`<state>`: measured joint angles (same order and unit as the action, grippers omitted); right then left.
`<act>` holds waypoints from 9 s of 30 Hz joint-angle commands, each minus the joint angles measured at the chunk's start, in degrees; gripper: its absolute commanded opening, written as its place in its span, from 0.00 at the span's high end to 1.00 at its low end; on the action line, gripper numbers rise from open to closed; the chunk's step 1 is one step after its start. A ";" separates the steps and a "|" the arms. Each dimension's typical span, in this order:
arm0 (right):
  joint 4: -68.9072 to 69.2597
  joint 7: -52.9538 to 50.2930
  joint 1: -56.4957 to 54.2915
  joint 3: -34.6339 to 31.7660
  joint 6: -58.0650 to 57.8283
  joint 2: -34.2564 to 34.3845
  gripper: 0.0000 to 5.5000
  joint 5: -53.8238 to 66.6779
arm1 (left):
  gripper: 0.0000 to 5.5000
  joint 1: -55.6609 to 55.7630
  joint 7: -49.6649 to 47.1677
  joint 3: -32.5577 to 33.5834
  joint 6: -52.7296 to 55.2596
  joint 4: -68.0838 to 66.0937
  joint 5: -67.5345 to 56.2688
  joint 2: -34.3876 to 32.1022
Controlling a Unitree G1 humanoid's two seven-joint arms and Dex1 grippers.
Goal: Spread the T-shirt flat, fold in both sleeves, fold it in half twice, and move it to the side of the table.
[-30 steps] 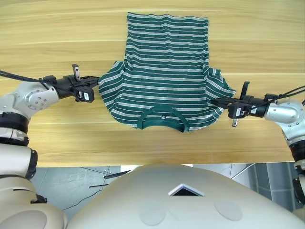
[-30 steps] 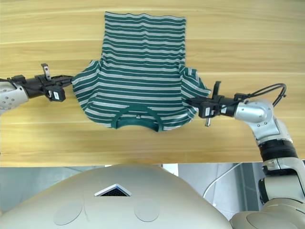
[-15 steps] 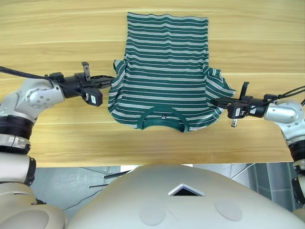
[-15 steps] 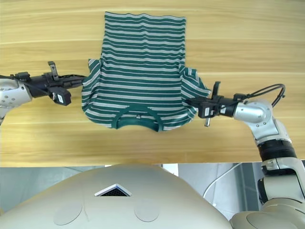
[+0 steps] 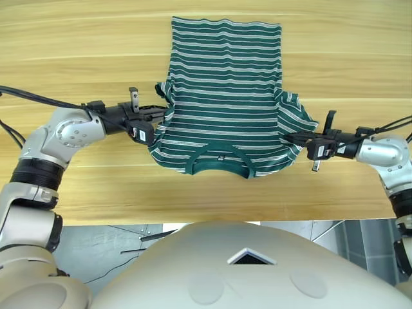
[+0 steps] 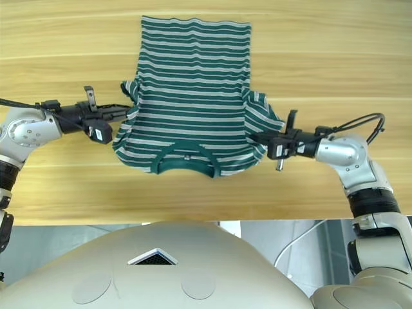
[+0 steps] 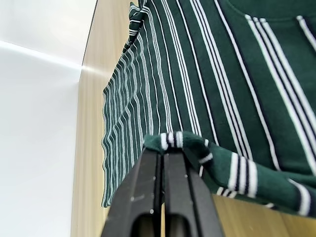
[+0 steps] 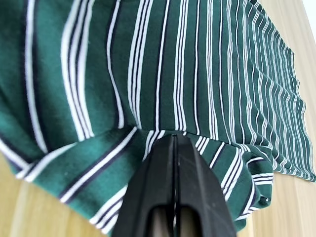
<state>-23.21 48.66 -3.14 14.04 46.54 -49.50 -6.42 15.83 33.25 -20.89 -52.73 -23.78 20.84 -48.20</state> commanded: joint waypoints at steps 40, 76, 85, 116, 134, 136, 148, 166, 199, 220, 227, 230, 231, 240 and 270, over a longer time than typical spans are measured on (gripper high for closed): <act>1.71 0.38 -1.44 1.26 -0.67 2.33 1.00 -0.34 | 0.86 3.46 0.55 -3.92 1.14 -3.59 4.72 8.42; 3.21 -11.20 5.92 -12.82 -6.89 -5.88 0.72 -9.32 | 0.02 6.14 -5.11 0.08 -0.17 -11.43 3.30 9.78; -12.13 -12.63 -0.43 -3.60 -4.82 -1.16 0.72 -14.27 | 0.02 6.32 -6.41 -0.17 0.02 -11.78 4.46 10.34; -6.62 -12.82 -1.24 -3.62 1.10 -4.00 1.00 -6.49 | 0.02 6.68 -9.43 -0.53 -0.47 -12.54 6.72 11.12; 5.50 -7.88 -6.05 0.03 -4.53 1.89 1.00 -6.63 | 0.02 6.92 -9.33 -0.35 -0.50 -12.74 6.78 11.50; 5.32 -7.50 -7.04 1.09 -4.92 3.09 1.00 -7.41 | 0.02 7.01 -9.31 -0.41 -0.55 -12.82 6.81 11.57; 4.10 -5.43 -11.29 5.98 -6.56 8.10 1.00 -9.84 | 0.02 6.54 -9.04 -0.59 -0.28 -12.37 6.57 11.79; 1.79 -6.76 -13.61 6.96 -8.17 11.04 1.00 -11.62 | 0.02 6.19 -9.09 -0.66 -0.48 -12.35 6.45 11.87; 5.09 -5.38 -13.51 4.53 -12.83 13.18 0.44 -6.05 | 0.02 6.57 -8.75 -0.84 -0.46 -12.24 5.95 11.89; 11.10 1.66 9.29 -13.57 -5.37 -6.36 0.02 5.76 | 0.02 -9.71 12.47 10.15 -0.63 -4.19 -23.19 -10.35; 10.46 3.44 13.42 -9.68 -3.08 -5.43 0.02 4.68 | 0.02 -18.05 13.26 10.41 -0.52 0.55 -21.97 -9.41; 10.41 4.31 14.75 -8.13 -3.08 -5.32 0.02 5.57 | 0.02 -19.95 13.91 8.19 -0.27 2.43 -20.56 -7.39; 10.21 4.53 14.99 -7.55 -3.08 -5.13 0.02 5.75 | 0.02 -20.04 13.96 7.61 -0.35 2.32 -19.95 -6.56; 10.75 5.35 14.06 -3.73 -2.95 -4.05 0.02 5.95 | 0.02 -19.12 14.38 6.22 -1.17 0.76 -16.34 -4.06; 8.31 5.27 8.76 2.40 -2.93 -0.74 0.86 3.94 | 0.52 -14.17 17.68 -2.99 -2.81 -4.67 -12.43 -2.45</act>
<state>-14.46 53.61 5.43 16.31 44.04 -49.86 -1.37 2.73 48.22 -21.59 -56.62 -27.09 4.47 -50.59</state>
